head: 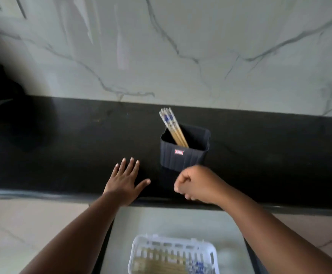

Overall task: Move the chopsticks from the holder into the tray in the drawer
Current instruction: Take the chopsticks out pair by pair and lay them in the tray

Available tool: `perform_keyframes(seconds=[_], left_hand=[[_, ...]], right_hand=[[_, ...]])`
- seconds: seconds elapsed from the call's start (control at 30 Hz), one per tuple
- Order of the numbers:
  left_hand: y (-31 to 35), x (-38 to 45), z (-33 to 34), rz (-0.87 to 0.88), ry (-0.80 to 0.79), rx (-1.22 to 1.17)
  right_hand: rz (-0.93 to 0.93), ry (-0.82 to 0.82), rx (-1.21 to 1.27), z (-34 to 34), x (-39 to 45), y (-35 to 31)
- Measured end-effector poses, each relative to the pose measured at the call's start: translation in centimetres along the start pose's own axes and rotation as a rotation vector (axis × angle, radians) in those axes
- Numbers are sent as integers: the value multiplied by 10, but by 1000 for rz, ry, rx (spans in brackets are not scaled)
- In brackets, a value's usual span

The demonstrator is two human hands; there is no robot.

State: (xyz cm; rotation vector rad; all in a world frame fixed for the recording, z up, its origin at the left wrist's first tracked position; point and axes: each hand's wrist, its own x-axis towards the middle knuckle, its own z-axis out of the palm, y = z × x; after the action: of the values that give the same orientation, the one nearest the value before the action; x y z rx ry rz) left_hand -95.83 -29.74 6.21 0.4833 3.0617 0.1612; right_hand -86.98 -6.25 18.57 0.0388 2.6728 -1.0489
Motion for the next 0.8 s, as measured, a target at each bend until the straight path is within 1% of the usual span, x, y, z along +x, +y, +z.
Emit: perform_keyframes(seconds=[0.07,0.17,0.27,0.47,0.6,0.8], left_hand=[[1,0,0,6,12,24],[0,1,-2,55,28,71],[0,0,0,123,16,84],[-7,5,-3,115,41,24],[-7,7,-3,119,40,-9],[-8,7,-2,113,40,-21]], right_hand=[[-45,161,35,-28,14,-26],[-73,362,-14,-53,40,-48],[-28,428,-122,-59,64,-48],[48,434,-97,-62,119,-34],[116,374,-48,-57,137,-18],[134,287,8,-51,155,-8]])
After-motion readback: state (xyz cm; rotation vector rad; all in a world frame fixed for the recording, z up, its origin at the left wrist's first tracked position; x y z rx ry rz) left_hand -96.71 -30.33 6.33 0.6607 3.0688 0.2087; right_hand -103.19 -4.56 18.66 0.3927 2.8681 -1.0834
